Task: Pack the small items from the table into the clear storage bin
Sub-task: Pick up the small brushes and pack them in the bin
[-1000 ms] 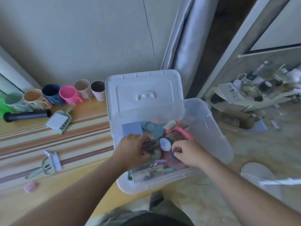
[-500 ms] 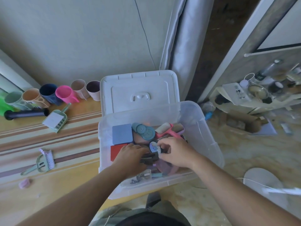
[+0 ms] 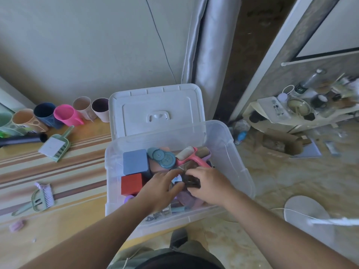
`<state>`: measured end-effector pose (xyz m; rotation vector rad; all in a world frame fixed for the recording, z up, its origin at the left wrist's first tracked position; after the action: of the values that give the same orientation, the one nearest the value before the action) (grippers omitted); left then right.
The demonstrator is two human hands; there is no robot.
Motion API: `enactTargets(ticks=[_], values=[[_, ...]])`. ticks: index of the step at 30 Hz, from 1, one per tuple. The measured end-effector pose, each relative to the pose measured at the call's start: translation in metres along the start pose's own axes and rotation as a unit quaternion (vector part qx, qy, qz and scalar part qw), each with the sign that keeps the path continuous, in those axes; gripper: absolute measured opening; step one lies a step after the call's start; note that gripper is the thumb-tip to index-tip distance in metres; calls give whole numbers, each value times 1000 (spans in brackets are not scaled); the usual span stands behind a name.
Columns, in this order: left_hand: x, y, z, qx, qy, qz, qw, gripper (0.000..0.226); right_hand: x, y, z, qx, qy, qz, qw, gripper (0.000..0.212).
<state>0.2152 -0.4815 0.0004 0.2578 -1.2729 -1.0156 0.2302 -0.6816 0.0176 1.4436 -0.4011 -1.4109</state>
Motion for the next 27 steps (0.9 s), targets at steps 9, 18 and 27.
enactTargets(ticks=[9, 18, 27], values=[[-3, -11, -1, -16, -43, -149, 988, 54, 67, -6, 10, -210, -163, 177, 948, 38], [-15, 9, 17, 83, -43, -147, 985, 52, 13, 8, -6, -34, -89, 40, 995, 49], [-94, 99, 85, 260, 24, -98, 960, 53, -124, -24, -84, 28, 74, -23, 997, 65]])
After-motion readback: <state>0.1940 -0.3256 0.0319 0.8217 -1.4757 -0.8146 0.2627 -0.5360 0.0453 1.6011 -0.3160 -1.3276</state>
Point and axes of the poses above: each hand's wrist, its own z-axis away from the middle knuckle, its own y-axis out of the back of the hand, x = y × z, the point moved 3 cm from there along -z, towards the middle knuckle, and after that the axes turned 2 degrees about z, right-handed, at the moved point
